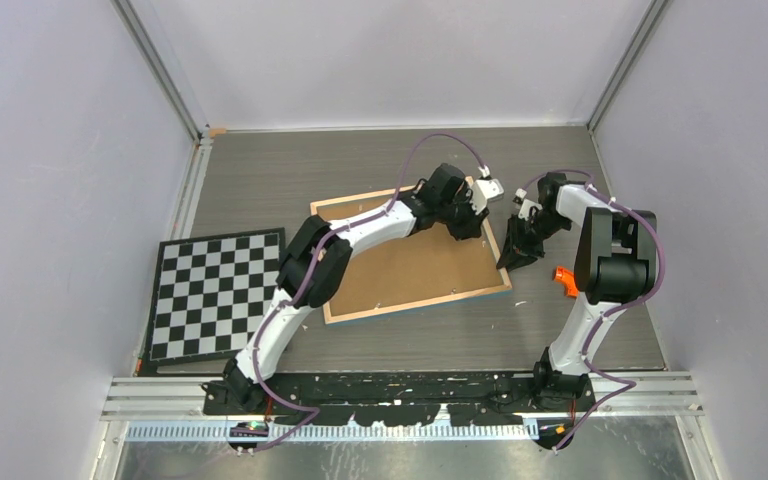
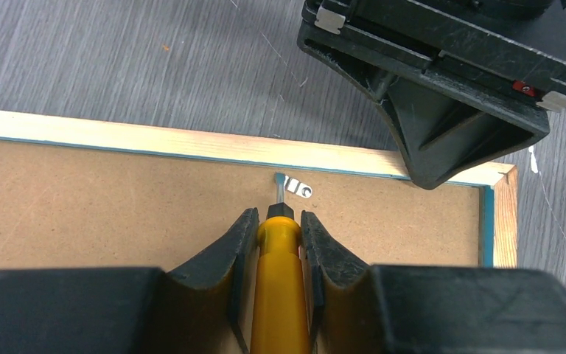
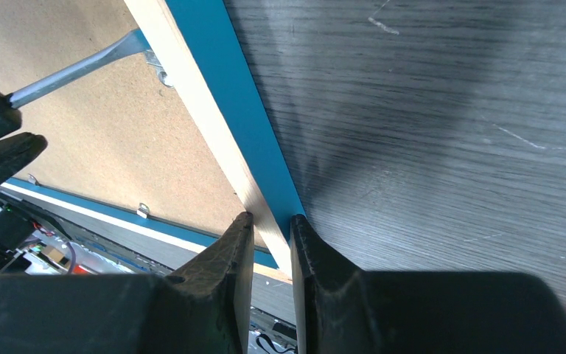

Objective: Take the photo out of the frame

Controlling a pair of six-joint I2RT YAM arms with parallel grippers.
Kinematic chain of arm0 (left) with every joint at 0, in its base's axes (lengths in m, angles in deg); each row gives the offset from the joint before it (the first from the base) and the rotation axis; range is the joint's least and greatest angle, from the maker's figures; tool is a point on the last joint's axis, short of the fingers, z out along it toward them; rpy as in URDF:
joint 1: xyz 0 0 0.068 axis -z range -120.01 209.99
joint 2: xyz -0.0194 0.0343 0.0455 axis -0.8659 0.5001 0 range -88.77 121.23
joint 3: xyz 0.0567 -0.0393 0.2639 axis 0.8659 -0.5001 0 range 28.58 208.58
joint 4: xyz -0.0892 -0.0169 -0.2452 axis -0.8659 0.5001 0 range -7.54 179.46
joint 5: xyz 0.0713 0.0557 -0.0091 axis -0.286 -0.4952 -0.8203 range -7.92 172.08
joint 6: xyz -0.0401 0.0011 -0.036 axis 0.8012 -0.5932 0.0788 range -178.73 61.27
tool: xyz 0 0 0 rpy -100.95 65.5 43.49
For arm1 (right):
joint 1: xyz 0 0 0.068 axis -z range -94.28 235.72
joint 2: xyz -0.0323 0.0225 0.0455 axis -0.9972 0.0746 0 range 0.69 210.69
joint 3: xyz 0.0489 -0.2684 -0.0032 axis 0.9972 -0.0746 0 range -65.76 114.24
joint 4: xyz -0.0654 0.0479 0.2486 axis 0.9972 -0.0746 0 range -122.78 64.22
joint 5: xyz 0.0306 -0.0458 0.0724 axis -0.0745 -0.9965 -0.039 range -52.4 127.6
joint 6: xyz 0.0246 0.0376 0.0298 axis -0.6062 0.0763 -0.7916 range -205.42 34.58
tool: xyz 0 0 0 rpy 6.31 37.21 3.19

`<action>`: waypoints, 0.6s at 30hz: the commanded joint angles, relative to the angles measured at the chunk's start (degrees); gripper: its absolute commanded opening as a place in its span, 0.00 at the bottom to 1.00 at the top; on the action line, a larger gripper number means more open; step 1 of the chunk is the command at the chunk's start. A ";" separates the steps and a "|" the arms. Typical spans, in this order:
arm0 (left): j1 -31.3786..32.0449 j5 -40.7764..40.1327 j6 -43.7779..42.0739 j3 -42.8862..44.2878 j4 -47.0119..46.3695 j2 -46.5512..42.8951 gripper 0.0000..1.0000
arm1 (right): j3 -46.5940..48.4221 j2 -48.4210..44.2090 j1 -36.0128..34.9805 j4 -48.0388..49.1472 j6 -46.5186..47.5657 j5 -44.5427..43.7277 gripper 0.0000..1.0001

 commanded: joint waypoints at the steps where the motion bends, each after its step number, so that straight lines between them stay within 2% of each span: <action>1: 0.35 0.70 -1.54 3.07 1.51 0.97 0.00 | -1.41 3.40 -1.17 3.43 -0.33 -5.02 0.01; 9: 0.66 -0.73 -7.07 4.10 5.49 1.18 0.00 | -1.36 3.43 -1.17 3.19 -0.27 -5.30 0.01; 18: 0.66 0.79 -18.82 7.18 16.31 0.46 0.00 | -1.55 3.42 -1.17 3.07 -0.30 -5.66 0.01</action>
